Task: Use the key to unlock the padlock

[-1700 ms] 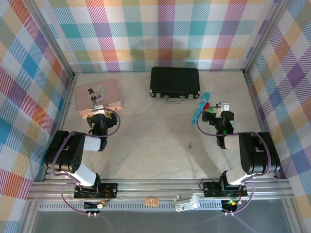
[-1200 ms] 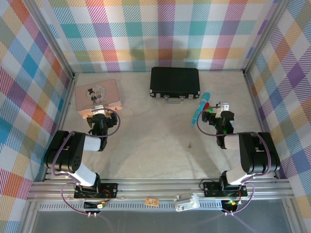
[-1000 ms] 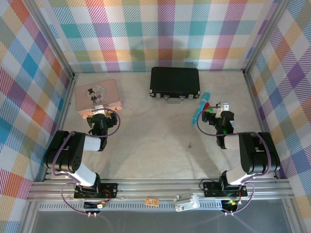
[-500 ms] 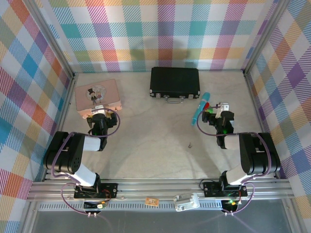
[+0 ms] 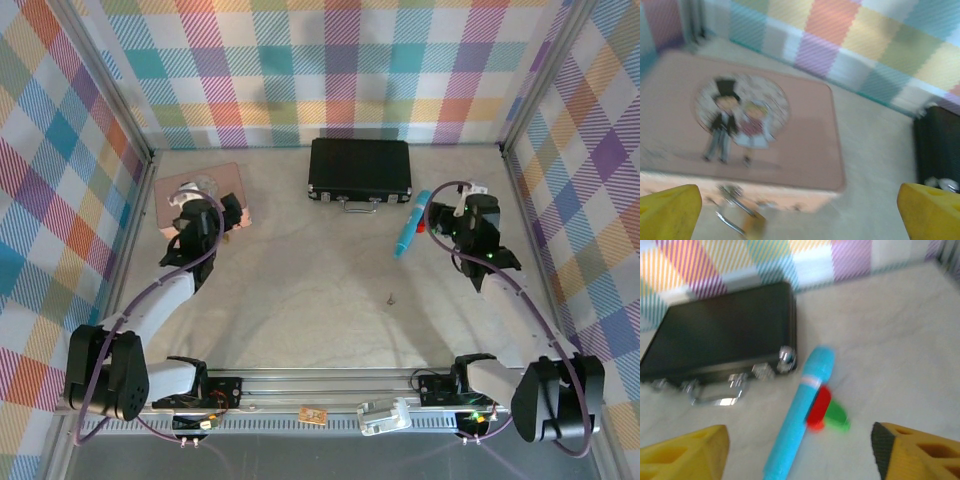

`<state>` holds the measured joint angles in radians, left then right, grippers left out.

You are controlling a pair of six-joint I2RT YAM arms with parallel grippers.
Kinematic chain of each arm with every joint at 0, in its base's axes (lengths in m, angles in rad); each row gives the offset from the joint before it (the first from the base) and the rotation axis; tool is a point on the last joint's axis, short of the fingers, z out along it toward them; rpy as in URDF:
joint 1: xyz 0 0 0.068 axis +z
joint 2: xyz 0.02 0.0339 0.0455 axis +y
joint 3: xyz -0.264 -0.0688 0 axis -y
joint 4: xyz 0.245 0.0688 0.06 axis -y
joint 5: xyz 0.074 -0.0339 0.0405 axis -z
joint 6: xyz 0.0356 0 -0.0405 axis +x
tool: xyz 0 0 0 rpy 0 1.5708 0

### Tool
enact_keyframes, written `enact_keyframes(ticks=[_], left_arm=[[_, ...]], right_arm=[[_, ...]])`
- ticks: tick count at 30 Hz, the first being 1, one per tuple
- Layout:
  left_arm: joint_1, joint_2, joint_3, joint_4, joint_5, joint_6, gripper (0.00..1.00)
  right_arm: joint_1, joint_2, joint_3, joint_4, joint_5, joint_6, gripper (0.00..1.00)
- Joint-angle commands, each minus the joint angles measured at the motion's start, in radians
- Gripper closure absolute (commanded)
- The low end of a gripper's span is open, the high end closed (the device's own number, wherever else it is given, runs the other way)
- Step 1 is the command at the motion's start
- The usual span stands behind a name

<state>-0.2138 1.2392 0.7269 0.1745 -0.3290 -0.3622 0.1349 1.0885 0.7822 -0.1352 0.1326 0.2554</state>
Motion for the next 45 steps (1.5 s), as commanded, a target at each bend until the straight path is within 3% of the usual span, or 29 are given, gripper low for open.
enact_keyframes(ticks=[1,8,12,18,30,36,38,43,45], left_arm=[[-0.099,0.071,0.054,-0.178,0.039,-0.249,0.0],[-0.317,0.29,0.25,-0.254,0.084,-0.401,0.03],[-0.359,0.382,0.288,-0.189,0.165,-0.483,0.05],[-0.377,0.413,0.292,-0.173,0.232,-0.499,0.08],[-0.38,0.262,0.21,-0.276,0.146,-0.439,0.08],[-0.38,0.24,0.203,-0.27,0.146,-0.451,0.08],[-0.38,0.236,0.209,-0.266,0.156,-0.458,0.08],[-0.379,0.221,0.232,-0.242,0.192,-0.471,0.08],[-0.381,0.211,0.237,-0.218,0.22,-0.475,0.08]], right_arm=[[0.073,-0.013,0.021,-0.408,-0.038,0.15,0.31],[0.321,0.021,-0.037,-0.522,-0.065,0.342,0.41],[0.428,0.132,-0.041,-0.508,-0.056,0.41,0.47],[0.546,0.288,-0.035,-0.498,0.071,0.477,0.58],[0.552,0.391,-0.047,-0.417,0.122,0.507,0.74],[0.552,0.395,-0.072,-0.391,0.114,0.491,0.94],[0.552,0.378,-0.077,-0.378,0.111,0.446,1.0],[0.54,0.278,-0.051,-0.343,0.09,0.226,1.0],[0.513,0.231,-0.029,-0.322,0.012,0.131,1.0]])
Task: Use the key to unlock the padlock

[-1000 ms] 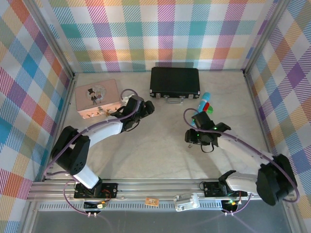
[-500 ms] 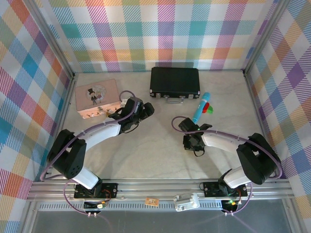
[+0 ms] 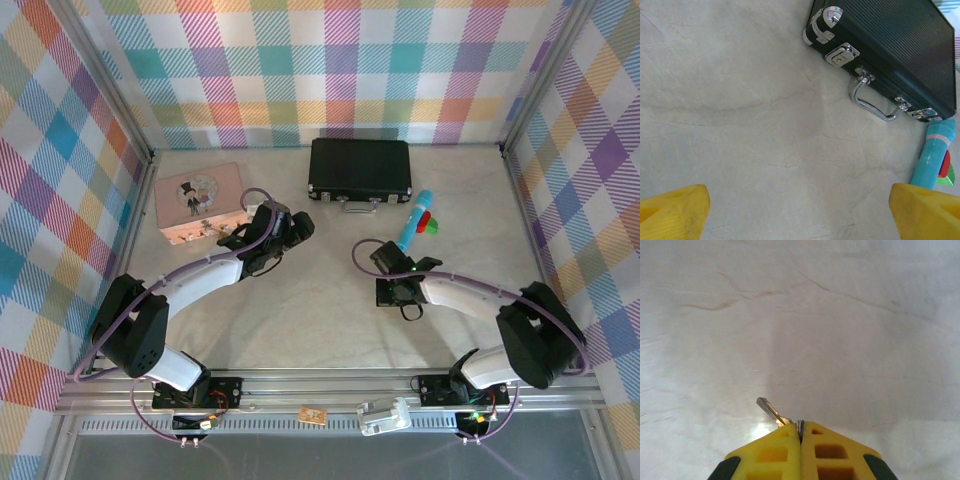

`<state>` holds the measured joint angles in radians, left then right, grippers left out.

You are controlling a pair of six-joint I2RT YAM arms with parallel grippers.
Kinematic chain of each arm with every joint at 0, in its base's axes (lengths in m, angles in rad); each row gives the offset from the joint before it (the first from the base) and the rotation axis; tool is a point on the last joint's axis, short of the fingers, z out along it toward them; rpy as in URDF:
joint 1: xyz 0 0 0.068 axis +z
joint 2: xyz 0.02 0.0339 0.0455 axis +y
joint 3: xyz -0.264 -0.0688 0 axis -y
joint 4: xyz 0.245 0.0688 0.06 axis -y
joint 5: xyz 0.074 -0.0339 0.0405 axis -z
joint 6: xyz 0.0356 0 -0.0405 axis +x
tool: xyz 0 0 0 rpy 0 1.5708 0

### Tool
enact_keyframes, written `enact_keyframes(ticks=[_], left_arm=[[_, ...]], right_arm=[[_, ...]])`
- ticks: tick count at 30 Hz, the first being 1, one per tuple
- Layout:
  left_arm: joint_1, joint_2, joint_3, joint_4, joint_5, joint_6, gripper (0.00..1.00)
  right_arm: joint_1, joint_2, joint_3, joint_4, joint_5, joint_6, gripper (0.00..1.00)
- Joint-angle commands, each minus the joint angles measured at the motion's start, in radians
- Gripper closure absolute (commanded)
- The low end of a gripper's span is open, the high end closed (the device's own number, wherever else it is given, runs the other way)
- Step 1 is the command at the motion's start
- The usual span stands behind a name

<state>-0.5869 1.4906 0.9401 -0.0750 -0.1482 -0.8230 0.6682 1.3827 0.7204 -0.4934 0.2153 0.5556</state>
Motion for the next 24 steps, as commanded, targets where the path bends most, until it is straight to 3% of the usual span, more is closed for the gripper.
enact_keyframes(ticks=[1,7,13,17,24], left_arm=[[-0.008,-0.044,0.025,0.053,0.062,-0.015,0.09],[-0.03,-0.059,0.021,0.2,0.201,-0.005,0.13],[-0.069,-0.044,0.015,0.405,0.391,0.036,0.22],[-0.104,-0.022,0.037,0.472,0.481,0.068,0.26],[-0.16,0.012,0.079,0.419,0.437,0.096,0.35]], right_arm=[[-0.043,-0.087,0.046,0.047,-0.123,-0.206,1.0],[-0.179,-0.17,0.124,0.117,-0.472,-0.348,1.0],[-0.259,-0.176,0.195,0.152,-0.662,-0.318,1.0],[-0.262,-0.196,0.225,0.162,-0.676,-0.261,1.0],[-0.261,-0.239,0.216,0.18,-0.626,-0.149,1.0]])
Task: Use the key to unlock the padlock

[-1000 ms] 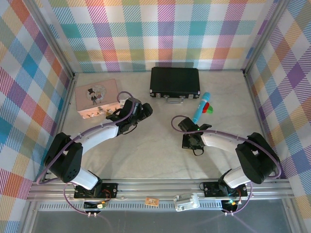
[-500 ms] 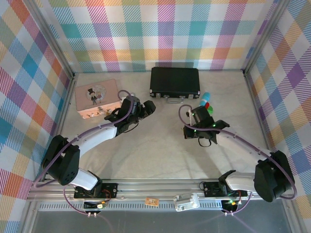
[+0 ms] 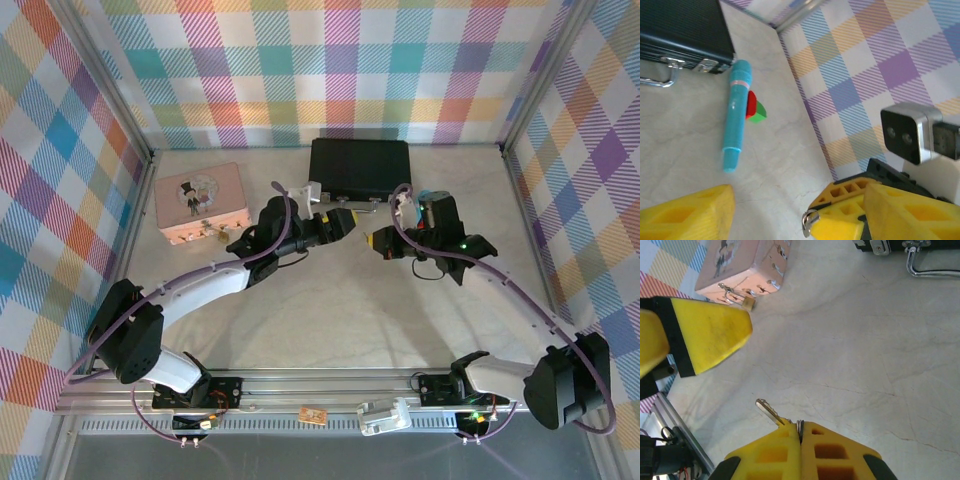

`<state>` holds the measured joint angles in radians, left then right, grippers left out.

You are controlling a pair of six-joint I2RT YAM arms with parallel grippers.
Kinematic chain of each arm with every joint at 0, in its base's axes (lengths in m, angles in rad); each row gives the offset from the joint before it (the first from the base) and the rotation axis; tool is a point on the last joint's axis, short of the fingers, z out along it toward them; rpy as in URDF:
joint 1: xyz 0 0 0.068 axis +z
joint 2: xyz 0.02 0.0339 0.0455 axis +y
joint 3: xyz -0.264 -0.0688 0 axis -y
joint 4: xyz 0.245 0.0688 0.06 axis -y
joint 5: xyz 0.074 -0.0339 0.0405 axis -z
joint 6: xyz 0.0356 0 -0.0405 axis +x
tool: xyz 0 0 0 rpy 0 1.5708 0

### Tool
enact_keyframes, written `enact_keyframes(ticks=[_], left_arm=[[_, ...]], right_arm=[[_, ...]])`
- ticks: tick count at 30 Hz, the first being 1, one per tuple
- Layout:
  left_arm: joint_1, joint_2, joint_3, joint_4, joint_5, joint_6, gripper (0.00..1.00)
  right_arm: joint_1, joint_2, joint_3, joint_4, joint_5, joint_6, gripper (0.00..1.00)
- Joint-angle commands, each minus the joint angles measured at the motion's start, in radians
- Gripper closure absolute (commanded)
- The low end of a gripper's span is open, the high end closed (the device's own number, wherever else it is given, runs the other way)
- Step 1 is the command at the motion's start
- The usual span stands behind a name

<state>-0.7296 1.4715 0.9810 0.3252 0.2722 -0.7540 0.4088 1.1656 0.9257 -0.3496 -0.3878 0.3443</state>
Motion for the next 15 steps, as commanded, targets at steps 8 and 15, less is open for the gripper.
enact_keyframes(ticks=[8,15], left_arm=[[-0.068,0.086,0.101,-0.04,-0.019,0.057,0.52],[-0.079,0.097,0.106,-0.064,-0.053,0.066,0.66]], right_arm=[[-0.001,-0.021,-0.011,0.063,-0.018,0.116,1.0],[-0.001,-0.025,-0.02,0.07,-0.017,0.129,1.0]])
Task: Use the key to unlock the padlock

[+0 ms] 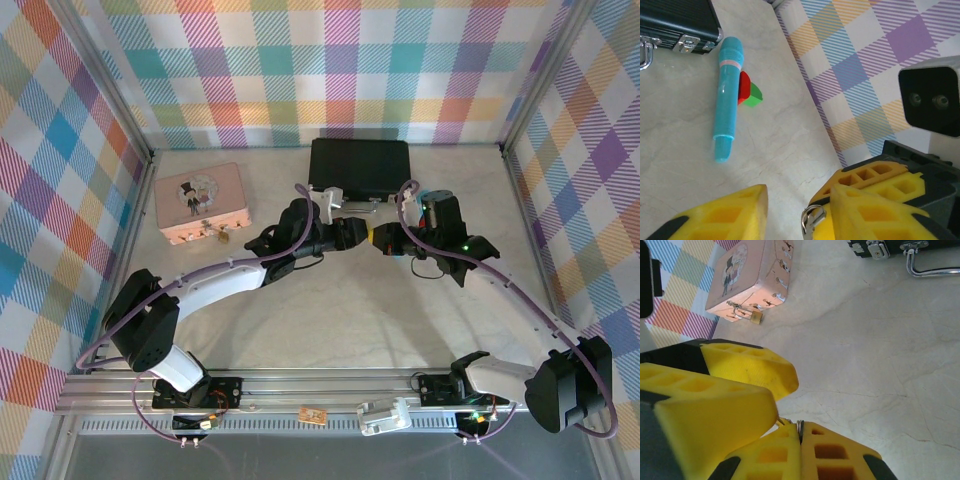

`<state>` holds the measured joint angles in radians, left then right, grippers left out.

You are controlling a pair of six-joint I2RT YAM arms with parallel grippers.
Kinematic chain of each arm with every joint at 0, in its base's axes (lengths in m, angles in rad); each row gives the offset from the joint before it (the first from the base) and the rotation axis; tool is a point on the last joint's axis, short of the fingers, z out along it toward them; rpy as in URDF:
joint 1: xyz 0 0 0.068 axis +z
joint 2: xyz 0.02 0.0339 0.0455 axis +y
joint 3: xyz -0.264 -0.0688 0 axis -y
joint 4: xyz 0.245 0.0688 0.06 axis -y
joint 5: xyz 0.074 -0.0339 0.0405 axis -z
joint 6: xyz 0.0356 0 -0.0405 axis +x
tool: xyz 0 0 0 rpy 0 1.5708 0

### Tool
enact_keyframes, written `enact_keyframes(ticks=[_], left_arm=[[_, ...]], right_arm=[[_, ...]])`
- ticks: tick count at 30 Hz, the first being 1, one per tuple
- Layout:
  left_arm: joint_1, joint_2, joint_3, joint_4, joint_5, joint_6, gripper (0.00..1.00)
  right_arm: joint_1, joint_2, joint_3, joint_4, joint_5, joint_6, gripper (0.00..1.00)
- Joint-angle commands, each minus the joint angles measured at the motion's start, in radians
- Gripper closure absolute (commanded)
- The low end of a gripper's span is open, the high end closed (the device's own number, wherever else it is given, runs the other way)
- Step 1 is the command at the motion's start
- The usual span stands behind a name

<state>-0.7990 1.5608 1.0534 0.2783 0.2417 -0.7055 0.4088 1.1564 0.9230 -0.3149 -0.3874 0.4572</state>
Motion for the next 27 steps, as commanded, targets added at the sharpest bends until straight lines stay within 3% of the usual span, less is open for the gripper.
enact_keyframes(ticks=[1,4,8,10,13,14,16,20,23,27], left_arm=[[-0.01,0.009,0.035,-0.019,-0.022,0.018,0.69],[-0.009,0.016,0.043,-0.021,-0.021,0.017,0.8],[-0.011,0.025,0.048,-0.018,-0.023,0.012,0.88],[-0.012,0.029,0.055,-0.02,-0.019,0.013,1.0],[-0.01,0.033,0.063,-0.021,-0.015,0.013,1.0],[-0.011,0.032,0.067,-0.023,-0.013,0.016,1.0],[-0.008,0.031,0.082,-0.043,-0.012,0.047,1.0],[0.016,0.004,0.104,-0.081,0.018,0.154,1.0],[0.052,-0.022,0.101,-0.083,0.085,0.225,1.0],[0.095,-0.048,0.113,-0.079,0.222,0.288,1.0]], right_arm=[[0.0,-0.017,-0.019,0.037,-0.016,0.018,1.0],[-0.001,-0.02,-0.023,0.038,-0.019,0.019,1.0],[-0.001,-0.025,-0.026,0.036,-0.019,0.02,1.0],[-0.001,-0.026,-0.024,0.033,-0.014,0.017,1.0],[-0.001,-0.03,-0.02,0.035,-0.001,0.02,1.0],[-0.001,-0.031,-0.016,0.031,0.0,0.018,0.98],[-0.002,-0.033,0.001,0.012,0.016,0.009,0.7],[-0.021,-0.068,0.01,-0.003,0.065,-0.045,0.44],[-0.075,-0.114,-0.014,0.041,-0.024,-0.071,0.42],[-0.164,-0.156,-0.084,0.208,-0.254,-0.019,0.46]])
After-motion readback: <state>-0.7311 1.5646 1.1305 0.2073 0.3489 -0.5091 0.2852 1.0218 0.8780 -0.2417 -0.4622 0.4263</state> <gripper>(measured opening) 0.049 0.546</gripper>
